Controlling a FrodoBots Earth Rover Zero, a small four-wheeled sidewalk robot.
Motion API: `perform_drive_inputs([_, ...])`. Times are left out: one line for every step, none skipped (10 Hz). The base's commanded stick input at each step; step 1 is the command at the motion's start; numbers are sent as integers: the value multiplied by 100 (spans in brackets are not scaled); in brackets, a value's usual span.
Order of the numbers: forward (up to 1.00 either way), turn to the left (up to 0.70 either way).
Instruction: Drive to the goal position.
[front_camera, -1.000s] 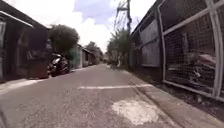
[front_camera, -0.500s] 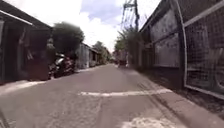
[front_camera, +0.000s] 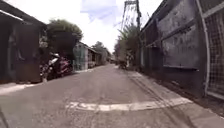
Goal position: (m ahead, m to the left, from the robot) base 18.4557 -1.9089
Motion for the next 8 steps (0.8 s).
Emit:
perform_drive_inputs([100,0])
perform_drive_inputs([100,0])
perform_drive_inputs([100,0])
perform_drive_inputs([100,0])
perform_drive_inputs([100,0])
perform_drive_inputs([100,0])
perform_drive_inputs([100,0])
perform_drive_inputs([100,0])
